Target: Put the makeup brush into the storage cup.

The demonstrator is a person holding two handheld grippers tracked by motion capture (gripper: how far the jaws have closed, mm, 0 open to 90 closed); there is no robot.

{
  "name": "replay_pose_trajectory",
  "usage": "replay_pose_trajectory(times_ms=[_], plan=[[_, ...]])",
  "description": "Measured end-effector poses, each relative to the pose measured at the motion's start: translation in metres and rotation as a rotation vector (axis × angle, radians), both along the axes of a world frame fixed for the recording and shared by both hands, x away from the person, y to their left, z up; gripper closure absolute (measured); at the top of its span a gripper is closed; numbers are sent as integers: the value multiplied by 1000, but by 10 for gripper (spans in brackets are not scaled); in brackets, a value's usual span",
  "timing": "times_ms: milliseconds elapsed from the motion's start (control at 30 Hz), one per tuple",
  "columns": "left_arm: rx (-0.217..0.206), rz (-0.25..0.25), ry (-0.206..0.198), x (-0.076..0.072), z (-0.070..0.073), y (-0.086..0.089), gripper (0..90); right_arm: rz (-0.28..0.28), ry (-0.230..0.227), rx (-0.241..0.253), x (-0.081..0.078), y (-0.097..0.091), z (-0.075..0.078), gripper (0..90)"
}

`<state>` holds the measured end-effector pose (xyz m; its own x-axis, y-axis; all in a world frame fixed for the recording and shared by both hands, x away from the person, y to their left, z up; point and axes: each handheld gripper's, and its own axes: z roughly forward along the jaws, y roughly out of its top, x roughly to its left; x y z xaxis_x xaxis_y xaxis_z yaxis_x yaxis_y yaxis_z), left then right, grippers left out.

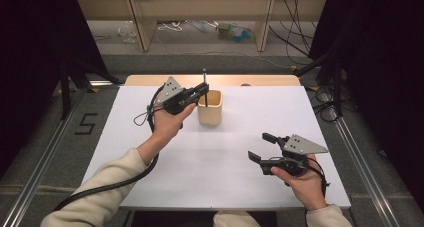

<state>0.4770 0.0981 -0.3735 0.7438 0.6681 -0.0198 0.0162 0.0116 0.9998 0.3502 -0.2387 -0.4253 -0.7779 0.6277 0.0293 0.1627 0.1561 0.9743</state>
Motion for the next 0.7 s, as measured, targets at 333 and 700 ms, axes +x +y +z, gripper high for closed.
replay_pose_trajectory(times_ms=[333,700], plan=[[8,4,2,5,0,-2,838,1,0,0,0,0,0,202],[5,12,3,10,0,-4,838,2,2,0,0,0,0,201]])
